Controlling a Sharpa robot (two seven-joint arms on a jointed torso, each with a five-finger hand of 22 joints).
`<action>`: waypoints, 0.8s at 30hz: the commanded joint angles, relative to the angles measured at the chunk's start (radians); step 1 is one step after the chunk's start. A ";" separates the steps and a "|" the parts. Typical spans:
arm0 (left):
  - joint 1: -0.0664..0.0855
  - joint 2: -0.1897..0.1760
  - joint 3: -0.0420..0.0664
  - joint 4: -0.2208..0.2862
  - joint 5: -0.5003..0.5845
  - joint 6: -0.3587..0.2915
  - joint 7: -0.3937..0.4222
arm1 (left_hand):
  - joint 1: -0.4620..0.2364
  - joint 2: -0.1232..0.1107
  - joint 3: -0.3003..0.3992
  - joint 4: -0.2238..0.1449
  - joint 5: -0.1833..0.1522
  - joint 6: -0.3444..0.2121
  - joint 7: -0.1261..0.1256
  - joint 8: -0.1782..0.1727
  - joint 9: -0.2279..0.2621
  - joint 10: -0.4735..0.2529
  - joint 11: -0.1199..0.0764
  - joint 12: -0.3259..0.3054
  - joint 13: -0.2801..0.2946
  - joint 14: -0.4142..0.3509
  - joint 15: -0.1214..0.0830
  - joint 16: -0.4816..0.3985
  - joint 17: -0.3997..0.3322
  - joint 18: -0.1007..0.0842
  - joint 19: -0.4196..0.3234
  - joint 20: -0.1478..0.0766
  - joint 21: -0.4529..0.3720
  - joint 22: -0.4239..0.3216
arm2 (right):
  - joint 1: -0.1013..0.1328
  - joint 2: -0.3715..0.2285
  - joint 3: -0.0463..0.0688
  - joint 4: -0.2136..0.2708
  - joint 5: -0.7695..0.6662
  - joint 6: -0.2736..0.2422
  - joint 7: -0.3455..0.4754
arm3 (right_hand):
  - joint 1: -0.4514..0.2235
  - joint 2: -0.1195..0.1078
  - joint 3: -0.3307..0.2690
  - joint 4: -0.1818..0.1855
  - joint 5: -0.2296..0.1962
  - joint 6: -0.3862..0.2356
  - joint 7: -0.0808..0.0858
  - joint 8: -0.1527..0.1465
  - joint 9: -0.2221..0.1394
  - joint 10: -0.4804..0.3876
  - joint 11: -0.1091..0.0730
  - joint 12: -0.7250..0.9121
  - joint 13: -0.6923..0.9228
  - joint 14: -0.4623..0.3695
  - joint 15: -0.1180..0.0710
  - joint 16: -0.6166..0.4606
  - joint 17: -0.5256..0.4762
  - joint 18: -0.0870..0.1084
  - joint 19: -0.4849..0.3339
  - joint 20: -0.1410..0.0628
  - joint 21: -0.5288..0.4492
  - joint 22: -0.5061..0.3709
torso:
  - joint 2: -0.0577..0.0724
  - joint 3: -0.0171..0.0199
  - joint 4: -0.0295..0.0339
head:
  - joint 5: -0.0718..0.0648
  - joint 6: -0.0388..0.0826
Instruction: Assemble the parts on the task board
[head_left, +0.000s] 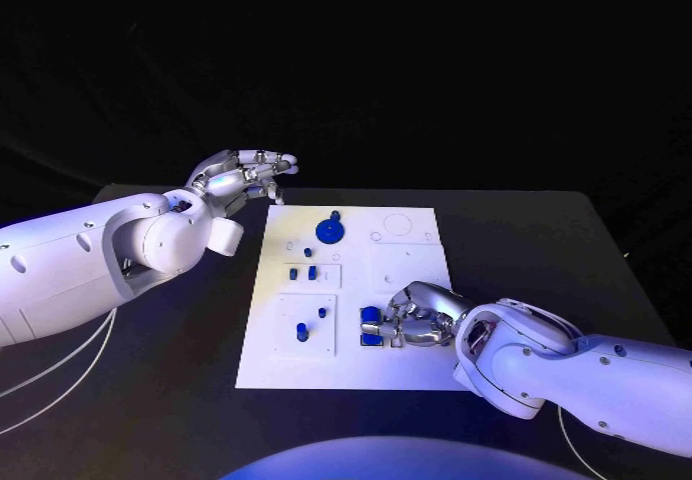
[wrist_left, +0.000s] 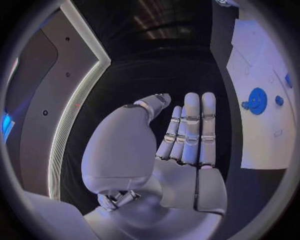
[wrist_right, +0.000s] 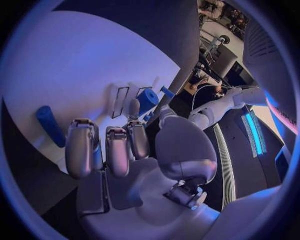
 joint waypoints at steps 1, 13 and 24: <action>0.000 0.000 0.001 0.002 0.006 0.014 0.004 | -0.013 0.001 -0.001 0.006 -0.001 -0.007 0.002 0.004 -0.001 -0.007 -0.001 0.004 0.001 -0.004 0.000 0.005 -0.001 0.014 0.001 0.009 -0.003 -0.001 | -0.001 -0.008 0.000 0.007 -0.024 -0.005 0.022 | 0.059 0.004 -0.015 -0.001 0.051 -0.007 0.001 -0.001 0.003 0.011 0.002 0.002 0.073 0.090 -0.008 0.004 0.174 -0.012 0.037 -0.007 0.006 0.209 | 0.000 -0.0003 -0.0004 | -0.001 0.001; 0.000 -0.003 0.001 0.003 0.006 0.012 0.003 | -0.013 0.001 -0.001 0.006 -0.001 -0.007 0.002 0.004 -0.001 -0.007 -0.001 0.004 0.001 -0.004 0.000 0.005 -0.001 0.014 0.001 0.009 -0.003 -0.001 | 0.000 -0.037 0.000 0.022 -0.035 0.017 0.043 | 0.248 0.007 0.006 -0.008 0.049 -0.005 -0.003 -0.016 -0.001 0.020 -0.003 0.011 0.089 0.093 -0.011 0.008 0.187 -0.014 0.039 -0.010 0.013 0.211 | 0.001 -0.0002 -0.0013 | -0.001 0.000; 0.000 -0.002 0.001 0.003 0.006 0.012 0.003 | -0.013 0.001 -0.001 0.006 -0.001 -0.007 0.002 0.004 -0.001 -0.007 -0.001 0.004 0.001 -0.004 0.000 0.005 -0.001 0.014 0.001 0.009 -0.003 -0.001 | 0.001 -0.035 0.000 0.012 -0.058 -0.010 0.016 | 0.261 0.025 0.018 -0.002 0.048 -0.001 -0.004 -0.019 -0.003 0.021 -0.003 0.012 0.092 0.093 -0.011 0.009 0.189 -0.014 0.039 -0.010 0.014 0.211 | 0.001 -0.0007 0.0021 | -0.004 0.002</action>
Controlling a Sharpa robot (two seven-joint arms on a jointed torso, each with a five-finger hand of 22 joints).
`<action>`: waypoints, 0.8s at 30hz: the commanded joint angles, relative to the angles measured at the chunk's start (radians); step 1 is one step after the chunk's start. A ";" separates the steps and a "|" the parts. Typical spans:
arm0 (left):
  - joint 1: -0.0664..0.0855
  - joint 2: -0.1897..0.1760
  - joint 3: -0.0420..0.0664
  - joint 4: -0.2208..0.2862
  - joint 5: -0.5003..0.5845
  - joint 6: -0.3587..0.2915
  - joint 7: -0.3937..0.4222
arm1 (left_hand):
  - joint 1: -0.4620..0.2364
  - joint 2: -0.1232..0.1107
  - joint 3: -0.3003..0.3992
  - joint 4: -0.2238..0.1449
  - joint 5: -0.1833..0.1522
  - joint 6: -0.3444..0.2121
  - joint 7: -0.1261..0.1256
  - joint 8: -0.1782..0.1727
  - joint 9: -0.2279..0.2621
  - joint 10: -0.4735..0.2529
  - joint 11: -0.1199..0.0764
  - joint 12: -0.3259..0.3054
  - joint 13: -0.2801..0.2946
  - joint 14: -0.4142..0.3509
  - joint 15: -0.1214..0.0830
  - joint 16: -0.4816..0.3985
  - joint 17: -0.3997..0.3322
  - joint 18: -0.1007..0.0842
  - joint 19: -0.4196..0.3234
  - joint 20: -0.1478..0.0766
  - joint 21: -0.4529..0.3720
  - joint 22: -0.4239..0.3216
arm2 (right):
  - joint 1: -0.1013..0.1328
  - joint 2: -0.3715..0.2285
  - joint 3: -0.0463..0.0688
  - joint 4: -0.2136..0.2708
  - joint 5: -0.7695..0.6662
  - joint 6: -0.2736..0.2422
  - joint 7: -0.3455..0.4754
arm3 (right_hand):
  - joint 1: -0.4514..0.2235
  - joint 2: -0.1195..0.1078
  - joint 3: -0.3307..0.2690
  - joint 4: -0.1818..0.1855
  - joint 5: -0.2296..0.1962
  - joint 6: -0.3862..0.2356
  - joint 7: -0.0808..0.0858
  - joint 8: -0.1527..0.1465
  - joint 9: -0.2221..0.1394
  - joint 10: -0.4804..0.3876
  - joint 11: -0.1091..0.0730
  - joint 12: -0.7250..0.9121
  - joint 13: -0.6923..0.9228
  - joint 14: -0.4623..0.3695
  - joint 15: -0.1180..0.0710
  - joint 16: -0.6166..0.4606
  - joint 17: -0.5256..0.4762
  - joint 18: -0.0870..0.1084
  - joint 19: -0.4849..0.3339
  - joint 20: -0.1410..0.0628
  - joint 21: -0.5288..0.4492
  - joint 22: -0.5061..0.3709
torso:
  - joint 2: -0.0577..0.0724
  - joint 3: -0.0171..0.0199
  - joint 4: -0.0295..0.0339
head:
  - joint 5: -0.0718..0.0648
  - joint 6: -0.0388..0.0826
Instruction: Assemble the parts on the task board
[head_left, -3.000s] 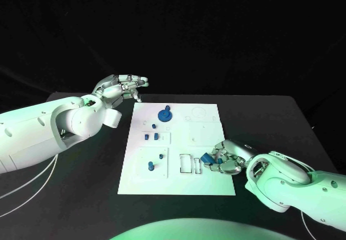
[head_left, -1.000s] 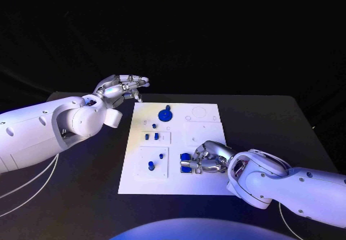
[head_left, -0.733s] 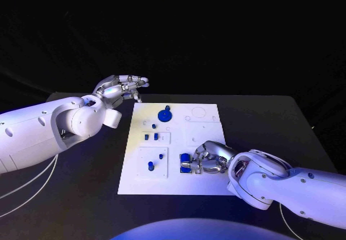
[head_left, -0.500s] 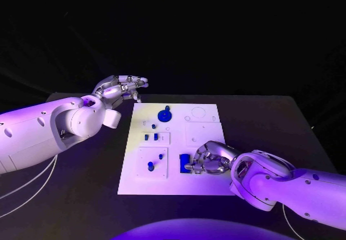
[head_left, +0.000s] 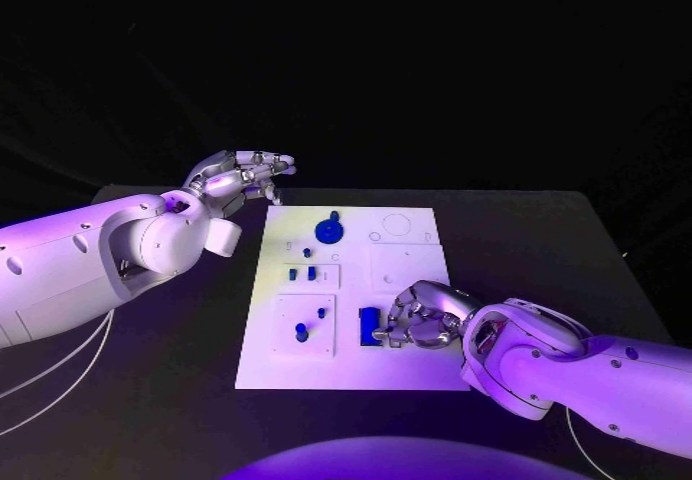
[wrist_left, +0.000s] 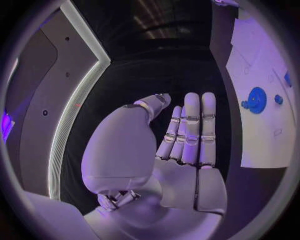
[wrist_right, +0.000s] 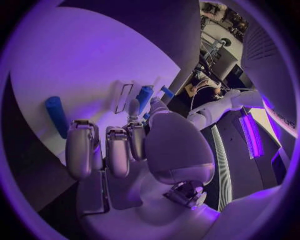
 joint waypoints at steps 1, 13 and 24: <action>0.000 0.001 0.001 0.002 0.006 0.012 0.004 | -0.013 0.001 -0.001 0.006 -0.001 -0.007 0.002 0.004 -0.001 -0.007 -0.001 0.004 0.001 -0.004 0.000 0.005 -0.001 0.014 0.001 0.009 -0.004 -0.001 | 0.001 -0.006 0.001 0.002 -0.028 -0.019 -0.007 | 0.006 0.005 0.007 0.002 -0.005 0.000 -0.005 -0.007 -0.002 0.007 0.002 -0.003 0.086 0.089 -0.008 0.004 0.188 -0.014 0.039 -0.010 -0.003 0.210 | 0.000 -0.0008 -0.0003 | 0.000 0.002; 0.000 0.000 0.000 0.000 0.006 0.012 0.006 | -0.012 0.003 -0.001 0.006 0.000 -0.008 0.002 0.006 -0.001 -0.009 -0.001 0.007 0.002 -0.005 0.000 0.006 -0.002 0.014 0.002 0.009 -0.005 -0.002 | 0.054 -0.123 0.004 0.032 -0.043 -0.085 0.000 | 0.021 -0.023 0.001 0.001 0.008 -0.051 0.021 -0.050 -0.018 -0.050 0.024 -0.099 0.017 0.079 0.009 -0.013 0.144 0.000 0.012 0.002 -0.081 0.191 | -0.003 -0.0031 -0.0032 | -0.019 0.007; 0.000 -0.001 0.000 0.002 0.006 0.018 0.008 | -0.012 0.003 -0.001 0.007 0.000 -0.009 0.002 0.006 -0.001 -0.010 -0.001 0.008 0.002 -0.005 0.001 0.007 -0.002 0.014 0.002 0.009 -0.005 -0.002 | 0.046 -0.206 0.001 0.039 -0.138 -0.017 -0.036 | 0.064 -0.042 -0.005 -0.001 0.024 -0.090 0.048 -0.100 -0.035 -0.117 0.049 -0.199 -0.060 0.070 0.032 -0.033 0.104 0.012 -0.013 0.025 -0.152 0.173 | -0.004 0.0005 -0.0061 | -0.041 0.009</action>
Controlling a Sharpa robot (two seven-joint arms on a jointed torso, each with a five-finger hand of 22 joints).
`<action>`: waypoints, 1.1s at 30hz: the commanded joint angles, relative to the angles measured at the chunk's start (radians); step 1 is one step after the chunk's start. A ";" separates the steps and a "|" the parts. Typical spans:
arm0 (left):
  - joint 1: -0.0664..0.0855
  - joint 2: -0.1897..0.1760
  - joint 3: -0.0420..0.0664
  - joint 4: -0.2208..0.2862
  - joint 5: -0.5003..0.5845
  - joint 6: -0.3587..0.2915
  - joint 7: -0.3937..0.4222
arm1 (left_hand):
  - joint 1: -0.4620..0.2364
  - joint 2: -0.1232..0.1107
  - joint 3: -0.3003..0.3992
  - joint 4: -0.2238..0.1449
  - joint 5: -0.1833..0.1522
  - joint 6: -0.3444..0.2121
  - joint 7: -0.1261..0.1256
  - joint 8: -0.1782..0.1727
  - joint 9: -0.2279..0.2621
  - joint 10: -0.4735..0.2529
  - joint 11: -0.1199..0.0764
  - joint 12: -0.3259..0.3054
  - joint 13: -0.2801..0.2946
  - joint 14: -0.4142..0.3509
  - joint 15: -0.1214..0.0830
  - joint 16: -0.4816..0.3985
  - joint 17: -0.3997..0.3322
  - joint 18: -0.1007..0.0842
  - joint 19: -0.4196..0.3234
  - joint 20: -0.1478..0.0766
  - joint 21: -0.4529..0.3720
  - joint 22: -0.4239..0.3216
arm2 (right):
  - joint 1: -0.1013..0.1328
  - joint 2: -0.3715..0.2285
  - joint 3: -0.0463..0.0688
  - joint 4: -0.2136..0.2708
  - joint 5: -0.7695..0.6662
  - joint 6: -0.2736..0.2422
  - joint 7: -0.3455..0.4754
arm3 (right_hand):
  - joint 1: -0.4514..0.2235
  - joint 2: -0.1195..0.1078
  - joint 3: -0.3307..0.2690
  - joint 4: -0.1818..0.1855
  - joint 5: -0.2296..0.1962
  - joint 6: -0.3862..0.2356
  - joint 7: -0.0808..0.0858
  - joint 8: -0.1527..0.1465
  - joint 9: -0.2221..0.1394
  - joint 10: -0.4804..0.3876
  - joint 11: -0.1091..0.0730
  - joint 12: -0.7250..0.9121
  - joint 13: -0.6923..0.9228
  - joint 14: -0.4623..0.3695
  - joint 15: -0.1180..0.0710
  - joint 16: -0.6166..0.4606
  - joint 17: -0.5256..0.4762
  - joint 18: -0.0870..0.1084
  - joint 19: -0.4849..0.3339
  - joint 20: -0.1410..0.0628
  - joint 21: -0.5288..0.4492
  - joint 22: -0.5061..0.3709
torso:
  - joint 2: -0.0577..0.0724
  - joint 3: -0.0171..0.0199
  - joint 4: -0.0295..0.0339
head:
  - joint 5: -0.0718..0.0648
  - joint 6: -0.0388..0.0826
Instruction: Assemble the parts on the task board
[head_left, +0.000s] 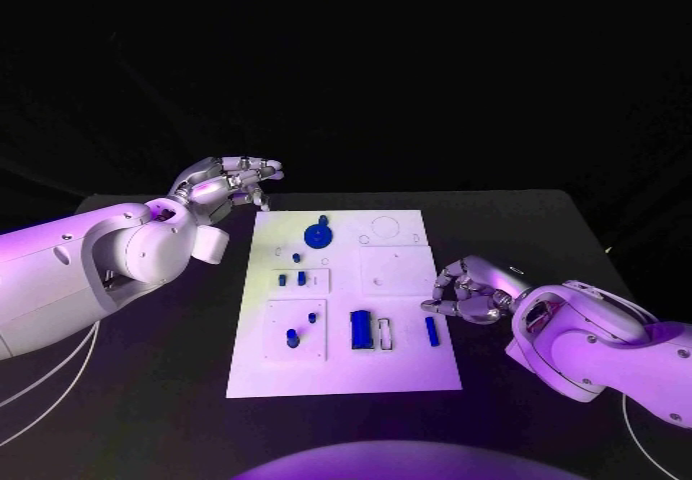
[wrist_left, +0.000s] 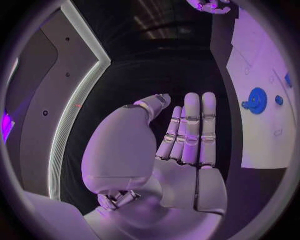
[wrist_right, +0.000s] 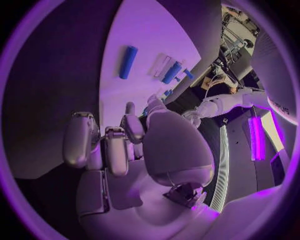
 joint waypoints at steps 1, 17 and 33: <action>0.000 0.001 0.001 0.002 0.005 0.017 0.009 | -0.008 -0.001 -0.001 0.007 0.000 -0.005 -0.001 0.006 -0.001 -0.006 0.003 0.005 0.001 -0.005 0.001 0.003 -0.001 0.014 -0.001 0.005 -0.005 -0.001 | -0.009 -0.007 -0.001 0.004 -0.085 0.051 -0.028 | 0.025 -0.005 0.003 -0.003 0.022 0.007 -0.002 -0.009 -0.003 -0.001 -0.001 0.000 0.001 0.071 0.008 -0.005 0.103 0.012 0.002 0.008 0.001 0.174 | 0.000 0.0001 0.0005 | -0.005 0.001; -0.001 0.001 0.000 0.003 0.005 0.015 0.008 | -0.008 -0.001 -0.001 0.007 0.000 -0.005 -0.001 0.006 -0.001 -0.006 0.003 0.005 0.001 -0.005 0.001 0.003 -0.001 0.014 -0.001 0.005 -0.005 -0.001 | -0.057 0.007 -0.004 -0.010 -0.140 0.121 -0.064 | 0.029 -0.002 0.004 0.001 0.022 0.025 -0.006 -0.017 -0.010 0.010 -0.004 0.011 0.008 0.072 0.006 -0.006 0.104 0.011 0.006 0.007 0.009 0.176 | 0.002 0.0009 0.0011 | 0.001 -0.003; -0.001 -0.001 0.000 0.003 0.005 0.014 0.008 | -0.009 0.000 -0.002 0.007 0.000 -0.006 -0.002 0.007 -0.001 -0.008 0.002 0.008 0.001 -0.005 0.001 0.004 -0.001 0.015 -0.001 0.006 -0.006 -0.002 | -0.074 0.028 -0.005 -0.029 -0.158 0.142 -0.079 | 0.074 0.017 0.031 -0.004 0.028 0.052 -0.016 -0.037 -0.026 0.018 -0.013 0.014 0.007 0.073 -0.002 -0.006 0.107 0.009 0.010 0.001 0.014 0.178 | 0.001 -0.0004 0.0019 | 0.003 -0.009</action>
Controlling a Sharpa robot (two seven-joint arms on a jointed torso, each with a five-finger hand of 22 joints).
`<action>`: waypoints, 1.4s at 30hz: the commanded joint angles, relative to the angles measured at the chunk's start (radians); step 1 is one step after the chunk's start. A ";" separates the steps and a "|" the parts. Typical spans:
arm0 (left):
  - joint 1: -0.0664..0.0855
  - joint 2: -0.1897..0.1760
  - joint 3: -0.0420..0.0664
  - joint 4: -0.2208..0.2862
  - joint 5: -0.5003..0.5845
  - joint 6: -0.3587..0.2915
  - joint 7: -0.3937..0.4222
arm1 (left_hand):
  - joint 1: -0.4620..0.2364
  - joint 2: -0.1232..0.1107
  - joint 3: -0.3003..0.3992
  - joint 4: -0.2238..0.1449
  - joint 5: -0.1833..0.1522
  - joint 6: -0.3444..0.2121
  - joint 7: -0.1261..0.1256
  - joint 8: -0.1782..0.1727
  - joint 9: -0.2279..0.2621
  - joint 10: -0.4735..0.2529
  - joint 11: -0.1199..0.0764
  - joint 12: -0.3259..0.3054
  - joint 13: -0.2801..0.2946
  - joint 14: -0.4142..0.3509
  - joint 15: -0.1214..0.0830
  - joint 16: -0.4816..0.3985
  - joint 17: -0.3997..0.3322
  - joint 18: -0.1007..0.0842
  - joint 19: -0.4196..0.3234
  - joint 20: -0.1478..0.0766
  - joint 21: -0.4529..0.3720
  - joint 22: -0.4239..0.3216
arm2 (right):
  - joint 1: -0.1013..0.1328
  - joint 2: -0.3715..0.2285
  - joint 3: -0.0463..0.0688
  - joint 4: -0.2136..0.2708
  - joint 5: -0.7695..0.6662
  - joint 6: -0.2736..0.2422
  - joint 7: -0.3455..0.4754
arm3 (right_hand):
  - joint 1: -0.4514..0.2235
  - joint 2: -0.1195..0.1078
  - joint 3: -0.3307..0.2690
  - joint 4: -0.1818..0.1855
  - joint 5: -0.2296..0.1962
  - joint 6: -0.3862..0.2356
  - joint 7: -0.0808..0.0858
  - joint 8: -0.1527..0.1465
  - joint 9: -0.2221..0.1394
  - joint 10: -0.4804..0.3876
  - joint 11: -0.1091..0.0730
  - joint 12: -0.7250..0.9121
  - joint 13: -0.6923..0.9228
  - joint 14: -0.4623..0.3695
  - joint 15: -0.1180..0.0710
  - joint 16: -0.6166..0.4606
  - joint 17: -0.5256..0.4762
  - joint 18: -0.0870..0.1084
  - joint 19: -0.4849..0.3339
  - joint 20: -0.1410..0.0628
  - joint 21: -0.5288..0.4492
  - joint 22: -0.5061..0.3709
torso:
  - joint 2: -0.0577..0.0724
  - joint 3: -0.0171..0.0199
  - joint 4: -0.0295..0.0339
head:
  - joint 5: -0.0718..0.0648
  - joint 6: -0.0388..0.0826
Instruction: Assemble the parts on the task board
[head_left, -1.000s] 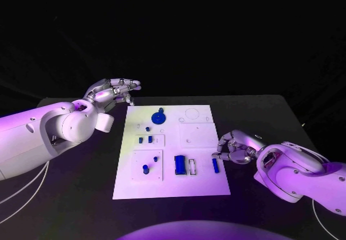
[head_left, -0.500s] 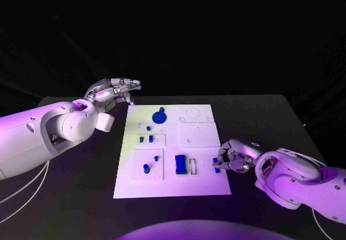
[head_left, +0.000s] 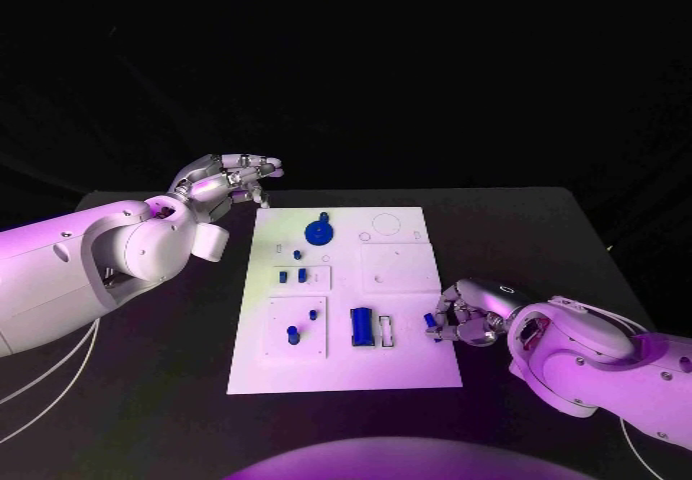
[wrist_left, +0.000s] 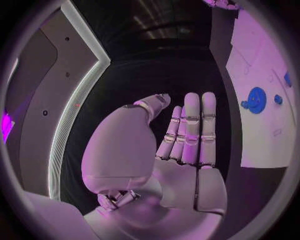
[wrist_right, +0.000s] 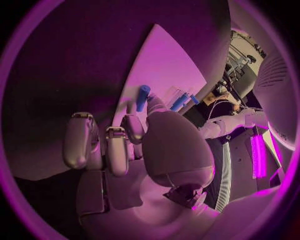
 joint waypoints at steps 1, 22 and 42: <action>0.000 0.001 0.000 0.003 0.005 0.014 0.007 | -0.009 0.000 0.001 0.005 0.000 -0.006 -0.002 0.003 -0.002 -0.008 0.002 0.004 0.002 -0.005 0.001 0.004 -0.002 0.014 -0.001 0.006 -0.006 -0.001 | -0.007 0.007 -0.005 -0.004 -0.020 0.037 -0.016 | 0.034 0.008 0.020 -0.002 0.009 0.012 -0.003 -0.012 -0.010 0.010 -0.005 0.007 -0.001 0.073 -0.003 -0.001 0.109 0.009 0.008 -0.003 0.005 0.178 | 0.000 -0.0007 -0.0003 | 0.001 -0.001; 0.000 -0.002 0.000 0.004 0.005 0.013 0.006 | -0.009 0.000 0.001 0.005 0.000 -0.006 -0.002 0.003 -0.002 -0.009 0.002 0.005 0.002 -0.005 0.001 0.005 -0.002 0.014 0.000 0.006 -0.006 -0.001 | -0.011 0.032 -0.005 -0.009 -0.038 -0.001 -0.038 | -0.078 -0.136 0.735 -0.198 -0.009 0.007 -0.006 0.025 0.079 0.041 -0.010 0.033 0.017 0.078 -0.008 0.003 0.127 0.005 0.019 -0.009 0.029 0.186 | -0.001 -0.0015 -0.0005 | 0.005 -0.001; 0.000 0.001 0.000 0.006 0.005 0.013 0.005 | -0.009 0.000 0.001 0.005 0.000 -0.006 -0.002 0.003 -0.002 -0.009 0.002 0.005 0.002 -0.005 0.001 0.005 -0.002 0.014 0.000 0.006 -0.006 -0.001 | 0.011 0.100 -0.003 0.045 0.095 -0.135 -0.012 | -0.138 -0.144 0.719 -0.215 0.058 0.012 -0.013 0.027 0.087 0.047 -0.015 0.043 0.025 0.079 -0.013 0.005 0.133 0.003 0.022 -0.014 0.035 0.187 | 0.001 0.0002 -0.0003 | 0.013 -0.002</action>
